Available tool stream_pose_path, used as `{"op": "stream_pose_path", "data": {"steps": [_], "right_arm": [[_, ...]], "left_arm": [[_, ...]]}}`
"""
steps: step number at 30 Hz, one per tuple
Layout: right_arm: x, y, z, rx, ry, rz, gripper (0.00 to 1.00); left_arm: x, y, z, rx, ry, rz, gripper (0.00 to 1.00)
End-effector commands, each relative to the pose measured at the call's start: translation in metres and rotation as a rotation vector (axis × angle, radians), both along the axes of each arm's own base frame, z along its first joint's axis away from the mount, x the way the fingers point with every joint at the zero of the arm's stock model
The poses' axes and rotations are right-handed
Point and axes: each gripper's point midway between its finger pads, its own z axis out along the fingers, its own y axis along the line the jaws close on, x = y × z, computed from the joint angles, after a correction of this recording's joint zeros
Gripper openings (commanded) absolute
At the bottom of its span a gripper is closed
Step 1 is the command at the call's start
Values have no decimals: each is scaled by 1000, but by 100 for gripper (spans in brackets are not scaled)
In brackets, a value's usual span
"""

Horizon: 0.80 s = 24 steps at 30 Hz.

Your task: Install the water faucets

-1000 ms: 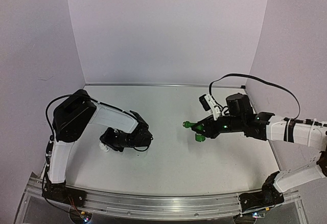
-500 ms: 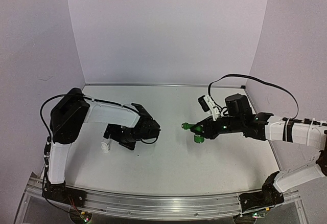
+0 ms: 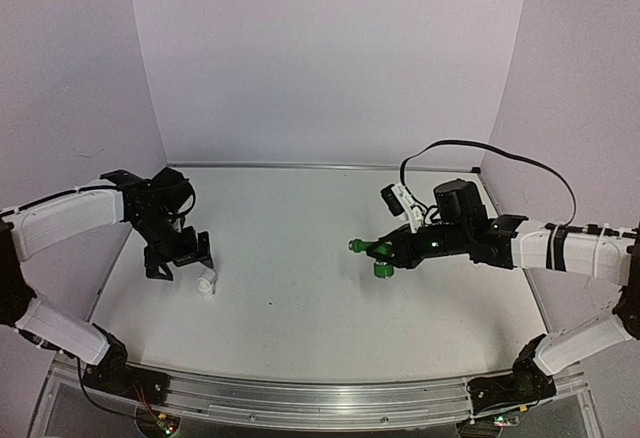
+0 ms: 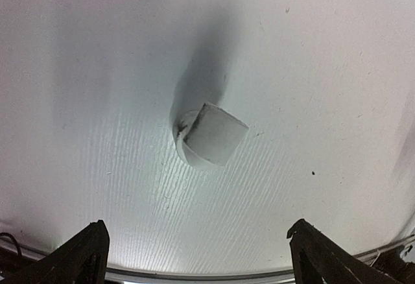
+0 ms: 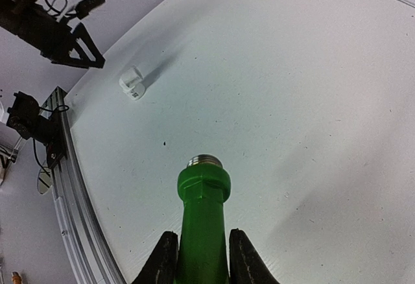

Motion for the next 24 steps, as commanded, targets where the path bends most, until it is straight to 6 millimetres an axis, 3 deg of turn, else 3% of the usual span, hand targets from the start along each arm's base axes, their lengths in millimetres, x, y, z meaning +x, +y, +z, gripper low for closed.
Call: {"op": "stream_pose_path", "data": {"steps": [1, 10, 17, 24], "right_arm": [[8, 16, 29, 76, -42, 30, 0], [8, 18, 34, 92, -26, 24, 0], [9, 16, 35, 88, -33, 10, 0], [11, 21, 32, 87, -14, 24, 0]], "left_arm": [[4, -30, -30, -119, 91, -188, 99], [17, -18, -83, 45, 202, -294, 77], [29, -10, -91, 119, 192, -318, 76], [42, -18, -95, 117, 190, -368, 62]]}}
